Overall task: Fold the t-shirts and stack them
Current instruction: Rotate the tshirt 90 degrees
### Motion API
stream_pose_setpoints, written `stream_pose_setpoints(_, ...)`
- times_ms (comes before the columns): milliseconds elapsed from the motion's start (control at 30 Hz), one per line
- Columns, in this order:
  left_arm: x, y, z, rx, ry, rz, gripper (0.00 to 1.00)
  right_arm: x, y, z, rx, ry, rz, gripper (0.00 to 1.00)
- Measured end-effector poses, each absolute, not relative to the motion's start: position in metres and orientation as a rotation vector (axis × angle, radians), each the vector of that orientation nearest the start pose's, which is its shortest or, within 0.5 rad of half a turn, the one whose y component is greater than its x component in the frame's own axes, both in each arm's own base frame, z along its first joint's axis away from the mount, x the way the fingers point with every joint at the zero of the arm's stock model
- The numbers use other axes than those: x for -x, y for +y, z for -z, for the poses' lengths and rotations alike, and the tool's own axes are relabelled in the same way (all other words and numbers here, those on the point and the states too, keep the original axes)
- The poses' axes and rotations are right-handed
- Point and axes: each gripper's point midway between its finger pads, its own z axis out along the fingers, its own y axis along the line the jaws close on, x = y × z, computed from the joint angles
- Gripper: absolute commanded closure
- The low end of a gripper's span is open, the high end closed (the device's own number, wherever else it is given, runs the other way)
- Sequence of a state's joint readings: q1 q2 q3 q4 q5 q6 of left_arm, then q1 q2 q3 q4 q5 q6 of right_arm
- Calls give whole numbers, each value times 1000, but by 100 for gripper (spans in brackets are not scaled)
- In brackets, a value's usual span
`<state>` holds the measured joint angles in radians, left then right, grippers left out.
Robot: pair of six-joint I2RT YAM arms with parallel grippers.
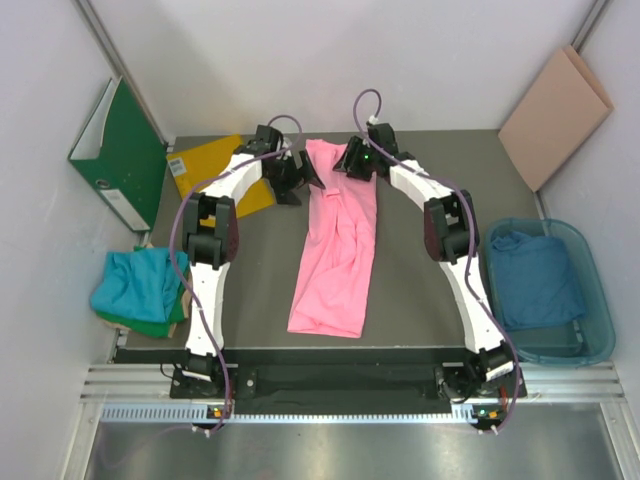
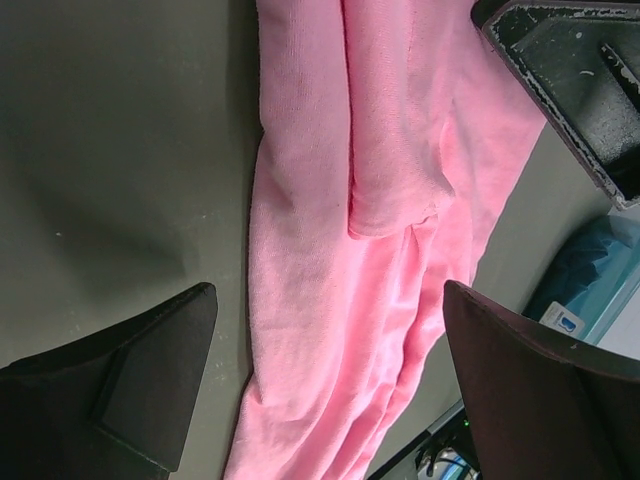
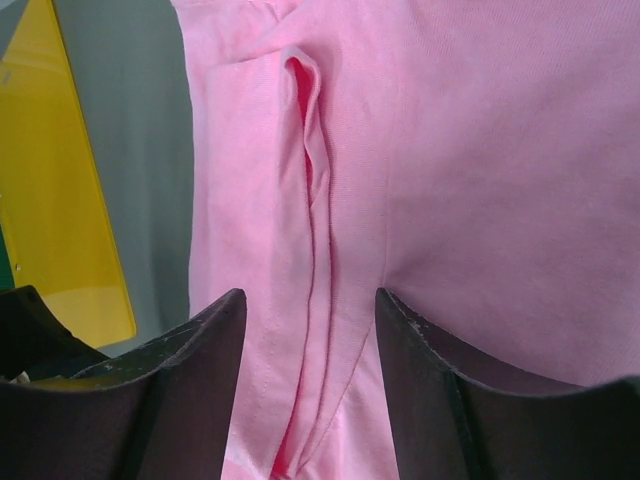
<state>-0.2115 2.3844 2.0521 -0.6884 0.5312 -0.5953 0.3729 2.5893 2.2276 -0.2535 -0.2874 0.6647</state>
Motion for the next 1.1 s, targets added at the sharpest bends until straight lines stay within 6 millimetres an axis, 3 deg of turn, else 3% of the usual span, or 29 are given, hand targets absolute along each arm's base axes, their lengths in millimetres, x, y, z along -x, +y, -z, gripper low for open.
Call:
stream_pose_setpoints(333,-508,-220,-68,313,2680,965,1,-592,313,-57,-155,2298,-885,44)
stream_pose_setpoints(433,-508,-220,-68,315,2680,959,7,-583,305,-55,-153,2319,-862,44)
stream_pose_setpoints(500,-509,-220,-68,311,2677,956,17,-575,296,-55,-153,2338,-835,44)
stream_pose_setpoints(667,-510,-220,-66,310,2675,955,19,-554,264,-71,-164,2375,-750,44)
stream_pose_setpoints(833,-511,-224,-53,321,2689,991,23,-552,227,-101,-194,2338,-685,43)
stream_pose_setpoints(1000,-515,-225,-51,313,2678,996,37,-551,208,-104,-217,2343,-641,43)
stream_pose_setpoints(1100,-517,-226,-47,311,2677,997,60,-542,209,-91,-220,2389,-632,44)
